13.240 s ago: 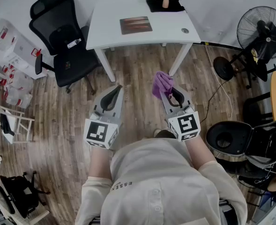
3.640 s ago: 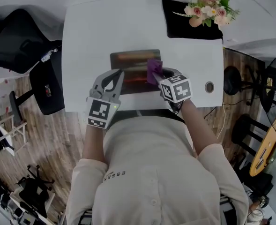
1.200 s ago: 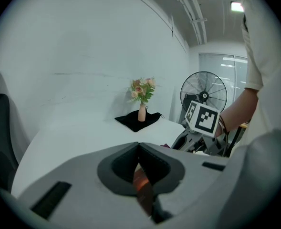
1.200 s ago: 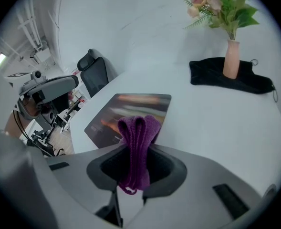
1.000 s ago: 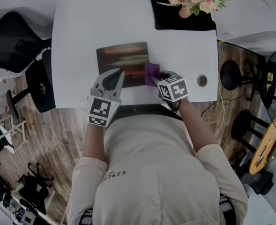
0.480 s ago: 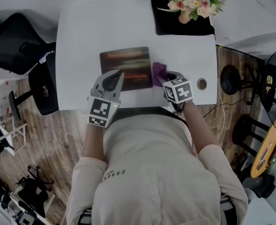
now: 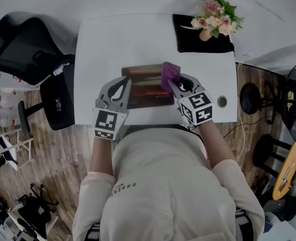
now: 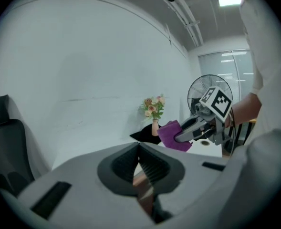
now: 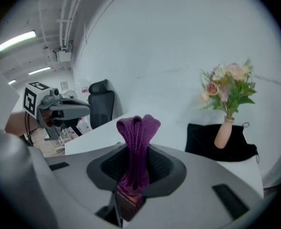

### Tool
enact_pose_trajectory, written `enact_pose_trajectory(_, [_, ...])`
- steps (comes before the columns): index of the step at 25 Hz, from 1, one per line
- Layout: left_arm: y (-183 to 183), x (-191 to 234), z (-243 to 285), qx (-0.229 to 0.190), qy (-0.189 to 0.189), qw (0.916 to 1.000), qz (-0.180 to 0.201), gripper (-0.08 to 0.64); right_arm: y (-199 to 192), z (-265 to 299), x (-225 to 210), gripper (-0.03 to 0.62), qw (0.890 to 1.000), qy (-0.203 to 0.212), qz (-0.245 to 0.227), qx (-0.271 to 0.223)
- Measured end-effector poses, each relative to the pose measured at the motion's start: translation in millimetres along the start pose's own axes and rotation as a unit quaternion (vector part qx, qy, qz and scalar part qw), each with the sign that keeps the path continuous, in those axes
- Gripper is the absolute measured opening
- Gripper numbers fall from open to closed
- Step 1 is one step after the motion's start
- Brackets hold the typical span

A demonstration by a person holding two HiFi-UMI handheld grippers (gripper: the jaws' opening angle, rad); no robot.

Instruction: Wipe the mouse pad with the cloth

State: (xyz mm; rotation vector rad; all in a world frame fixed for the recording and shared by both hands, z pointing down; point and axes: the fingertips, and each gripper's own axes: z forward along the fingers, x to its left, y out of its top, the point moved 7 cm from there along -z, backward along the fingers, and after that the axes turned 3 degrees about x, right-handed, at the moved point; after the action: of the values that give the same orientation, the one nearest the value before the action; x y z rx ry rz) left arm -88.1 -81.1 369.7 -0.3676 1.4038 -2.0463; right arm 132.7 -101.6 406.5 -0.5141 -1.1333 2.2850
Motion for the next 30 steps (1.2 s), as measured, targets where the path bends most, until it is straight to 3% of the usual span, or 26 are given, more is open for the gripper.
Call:
enact_pose_trajectory(6, [29.0, 19.7, -17.8, -0.037, 0.011, 0.999, 0.024, 0.002, 54.3, -16.9, 19.8, 0.099, 0.992, 0.0, -0.043, -0.122])
enact_pose_trajectory(14, [59.0, 35.5, -37.5, -0.088, 0.016, 0.9959, 0.015, 0.002, 92.0, -33.0, 33.1, 0.098, 0.974, -0.021, -0.089, -0.209])
enact_pose_trajectory(22, [59.2, 38.3, -36.0, -0.097, 0.014, 0.9952, 0.01, 0.002, 97.3, -37.9, 30.1, 0.094, 0.966, -0.05, -0.093, -0.234])
enact_pose_trajectory(30, [59.9, 34.8, -35.5, -0.095, 0.018, 0.9952, 0.008, 0.002, 89.9, -31.8, 26.7, 0.091, 0.973, -0.052, -0.085, -0.208])
